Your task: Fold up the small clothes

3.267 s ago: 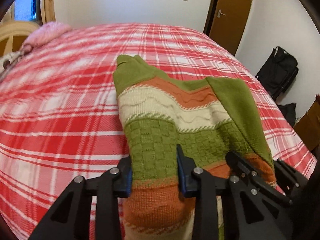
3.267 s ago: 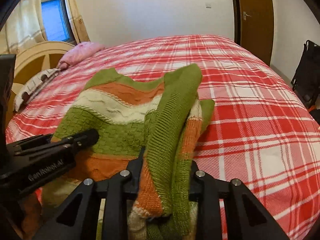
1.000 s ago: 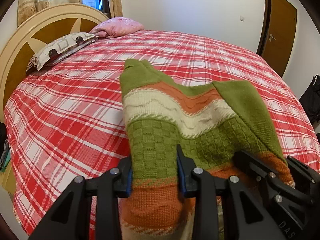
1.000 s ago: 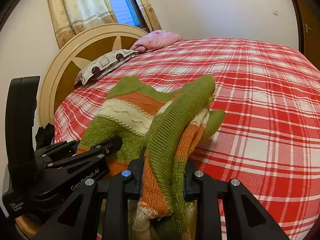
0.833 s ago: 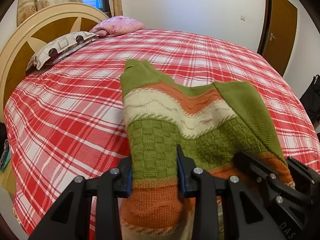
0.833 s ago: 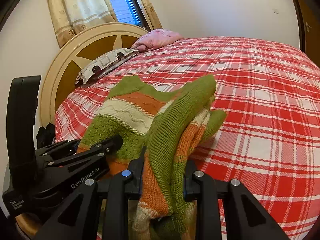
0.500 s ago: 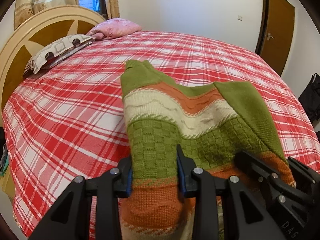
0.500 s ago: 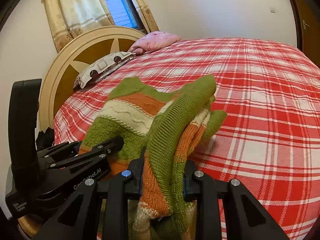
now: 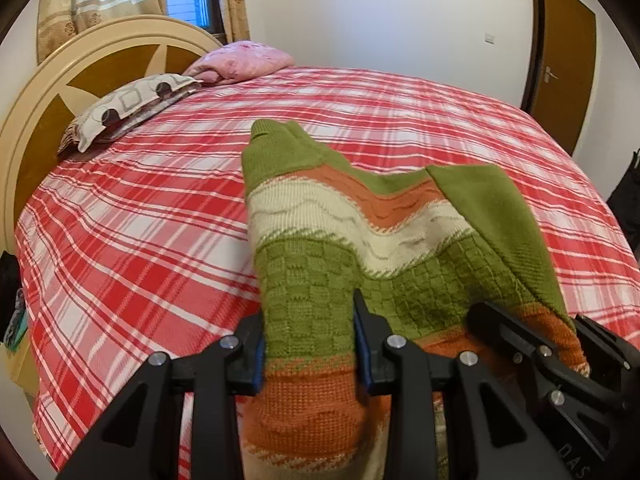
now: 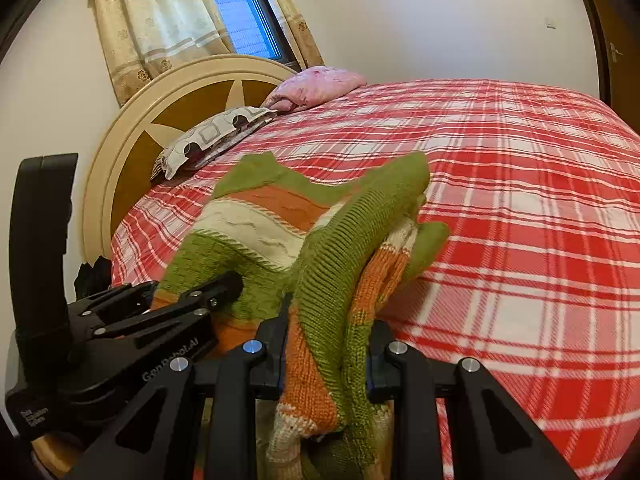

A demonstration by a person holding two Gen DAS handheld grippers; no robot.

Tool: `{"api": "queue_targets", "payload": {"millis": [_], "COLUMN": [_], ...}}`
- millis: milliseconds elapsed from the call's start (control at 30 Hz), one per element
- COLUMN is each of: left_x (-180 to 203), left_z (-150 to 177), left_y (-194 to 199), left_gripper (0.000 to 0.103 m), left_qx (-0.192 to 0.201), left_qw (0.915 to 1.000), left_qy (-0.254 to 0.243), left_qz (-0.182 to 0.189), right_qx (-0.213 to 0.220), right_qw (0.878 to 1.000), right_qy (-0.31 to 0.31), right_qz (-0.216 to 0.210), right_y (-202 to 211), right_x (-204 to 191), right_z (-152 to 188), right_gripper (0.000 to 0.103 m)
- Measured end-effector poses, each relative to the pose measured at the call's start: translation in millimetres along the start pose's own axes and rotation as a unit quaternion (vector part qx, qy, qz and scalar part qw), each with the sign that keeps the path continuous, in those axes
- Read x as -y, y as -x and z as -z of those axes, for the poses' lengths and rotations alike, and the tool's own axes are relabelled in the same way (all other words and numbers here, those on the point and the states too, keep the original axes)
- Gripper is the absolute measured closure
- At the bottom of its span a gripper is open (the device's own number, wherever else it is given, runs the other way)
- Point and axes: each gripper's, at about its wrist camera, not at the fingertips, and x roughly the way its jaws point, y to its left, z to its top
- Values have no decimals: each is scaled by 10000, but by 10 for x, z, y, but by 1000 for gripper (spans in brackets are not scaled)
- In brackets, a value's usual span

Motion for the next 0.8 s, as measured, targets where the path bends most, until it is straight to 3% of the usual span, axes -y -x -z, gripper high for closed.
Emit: {"api": "queue_targets", "payload": {"millis": [267, 467, 600, 700, 800], "left_x": [-92, -236, -420, -561, -486], "left_z": [61, 95, 141, 217, 232], "left_y": [-395, -419, -323, -206, -205], "left_gripper": [65, 39, 14, 12, 13], "left_qx": [-208, -428, -426, -354, -322], "left_qw": [9997, 9983, 9973, 9965, 9973], "left_qy": [58, 340, 541, 736, 579], "left_qz": [-148, -184, -253, -196, -315], "right_qx": [-339, -433, -489, -535, -602], "right_qw": [9987, 9983, 9968, 9952, 9956], "right_qy": [-214, -350, -632, -817, -717], "right_qz": [300, 192, 6, -77, 36], "right_y": [-404, -410, -332, -297, -319], "right_x": [226, 294, 411, 459, 401], "right_z": [141, 168, 224, 255, 241], "right_gripper": [76, 75, 68, 68, 68]}}
